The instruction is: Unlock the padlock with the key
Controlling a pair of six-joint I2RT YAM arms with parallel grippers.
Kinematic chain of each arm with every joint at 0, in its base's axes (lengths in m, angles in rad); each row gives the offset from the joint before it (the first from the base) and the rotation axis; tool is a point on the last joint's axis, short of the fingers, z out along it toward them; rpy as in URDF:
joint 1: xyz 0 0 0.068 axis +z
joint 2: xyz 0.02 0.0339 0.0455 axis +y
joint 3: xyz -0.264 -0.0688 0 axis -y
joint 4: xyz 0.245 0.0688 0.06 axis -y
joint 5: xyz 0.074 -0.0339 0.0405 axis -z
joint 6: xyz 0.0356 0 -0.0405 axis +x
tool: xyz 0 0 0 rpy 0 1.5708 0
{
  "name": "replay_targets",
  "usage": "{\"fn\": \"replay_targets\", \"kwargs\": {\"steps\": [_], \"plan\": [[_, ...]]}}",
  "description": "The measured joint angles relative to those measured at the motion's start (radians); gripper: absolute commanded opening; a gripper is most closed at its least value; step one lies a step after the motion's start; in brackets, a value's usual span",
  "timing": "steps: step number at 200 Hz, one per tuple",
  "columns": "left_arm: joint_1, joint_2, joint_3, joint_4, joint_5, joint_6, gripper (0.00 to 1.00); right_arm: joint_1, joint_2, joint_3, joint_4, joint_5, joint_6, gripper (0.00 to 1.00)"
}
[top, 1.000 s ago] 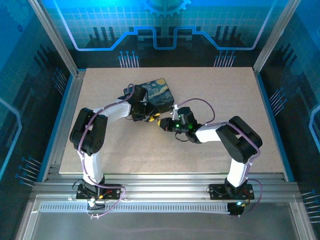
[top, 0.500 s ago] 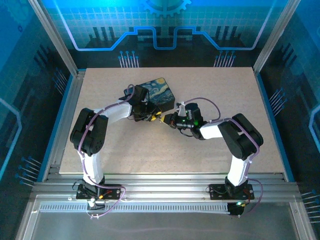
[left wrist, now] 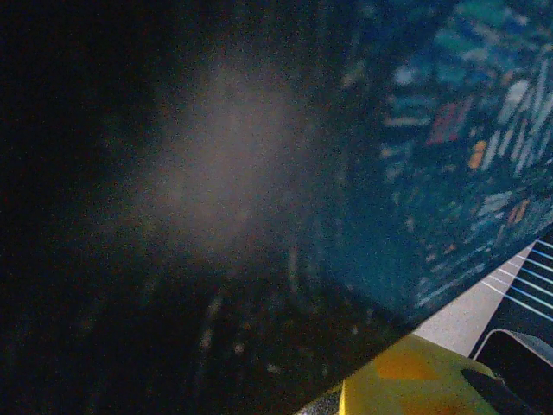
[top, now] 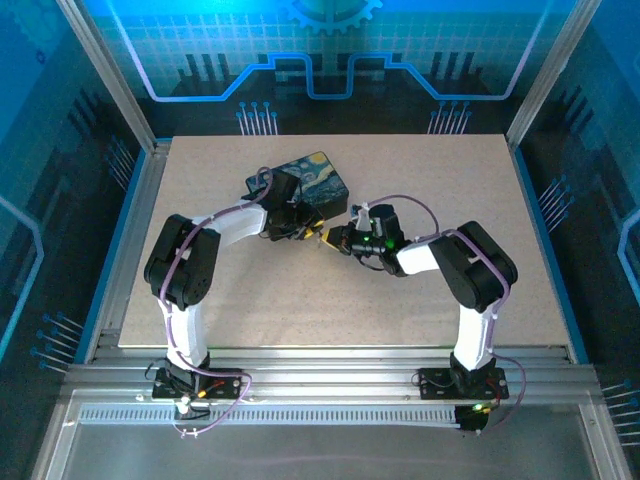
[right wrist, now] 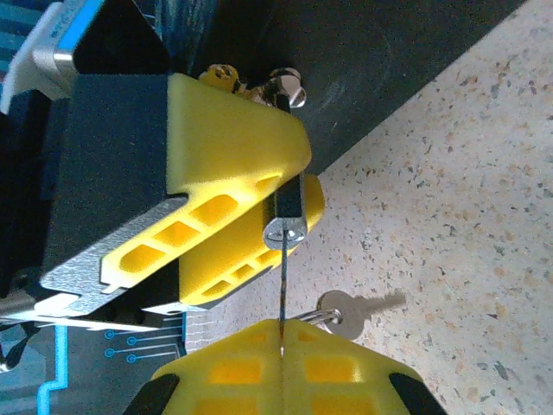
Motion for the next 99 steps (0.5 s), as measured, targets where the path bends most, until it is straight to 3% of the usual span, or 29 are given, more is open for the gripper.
{"fn": "replay_targets", "kwargs": {"steps": [67, 99], "plan": [[-0.006, 0.003, 0.0, 0.016, -0.014, -0.028, 0.0, 0.007, 0.002, 0.004, 0.026, 0.073, -0.013, 0.17], [-0.008, 0.003, 0.0, 0.018, -0.02, -0.034, 0.0, 0.007, 0.047, 0.018, 0.085, 0.098, 0.01, 0.06]]}}
